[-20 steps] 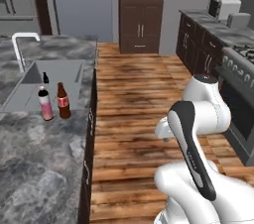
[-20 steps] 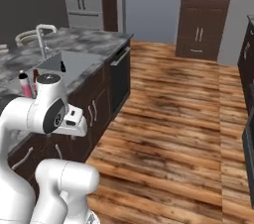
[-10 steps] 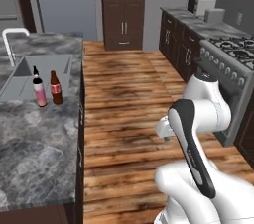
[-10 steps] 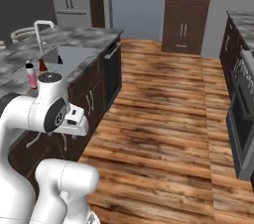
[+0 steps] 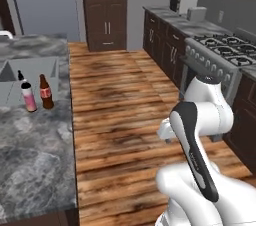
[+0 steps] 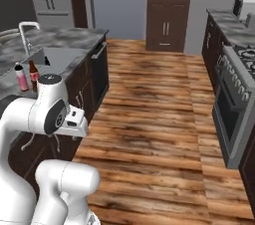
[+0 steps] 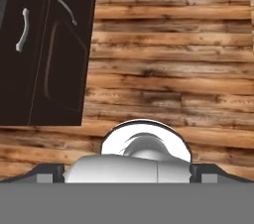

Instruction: Place the large bottle from the dining counter next to the other large bottle outside the sink, and place the small bottle from the dining counter next to the other small bottle inside the sink.

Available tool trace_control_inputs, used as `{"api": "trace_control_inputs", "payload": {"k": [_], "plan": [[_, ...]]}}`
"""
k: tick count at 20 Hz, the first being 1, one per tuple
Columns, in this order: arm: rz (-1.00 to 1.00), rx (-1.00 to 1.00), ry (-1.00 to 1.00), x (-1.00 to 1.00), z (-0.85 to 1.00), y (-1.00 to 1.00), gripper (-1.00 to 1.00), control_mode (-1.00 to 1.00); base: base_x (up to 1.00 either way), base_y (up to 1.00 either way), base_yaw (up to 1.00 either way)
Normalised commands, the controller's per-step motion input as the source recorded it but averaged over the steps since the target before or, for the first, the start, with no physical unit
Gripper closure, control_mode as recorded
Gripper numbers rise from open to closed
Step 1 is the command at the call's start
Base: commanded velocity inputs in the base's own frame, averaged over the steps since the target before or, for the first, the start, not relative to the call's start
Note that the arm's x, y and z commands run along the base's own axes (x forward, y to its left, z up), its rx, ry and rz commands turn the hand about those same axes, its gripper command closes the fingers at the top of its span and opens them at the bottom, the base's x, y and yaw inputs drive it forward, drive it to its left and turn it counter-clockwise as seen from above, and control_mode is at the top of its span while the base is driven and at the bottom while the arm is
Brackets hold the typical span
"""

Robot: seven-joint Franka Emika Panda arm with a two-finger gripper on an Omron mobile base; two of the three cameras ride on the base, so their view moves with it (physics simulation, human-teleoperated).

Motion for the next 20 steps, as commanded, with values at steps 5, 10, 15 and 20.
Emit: {"api": "trace_control_inputs", "payload": {"k": [5,10,15,20], "plan": [[0.00,0.00,0.00,0.00,0.00,0.00,-1.00,1.00,0.00,0.51,-0.27],[0.00,0.00,0.00,0.00,0.00,0.00,-1.00,1.00,-0.15,0.62,-0.23],[0.00,0.00,0.00,0.00,0.00,0.00,-1.00,1.00,-0.33,0.63,-0.21],[0.00,0.00,0.00,0.00,0.00,0.00,-1.00,1.00,-0.58,0.58,-0.20]]}}
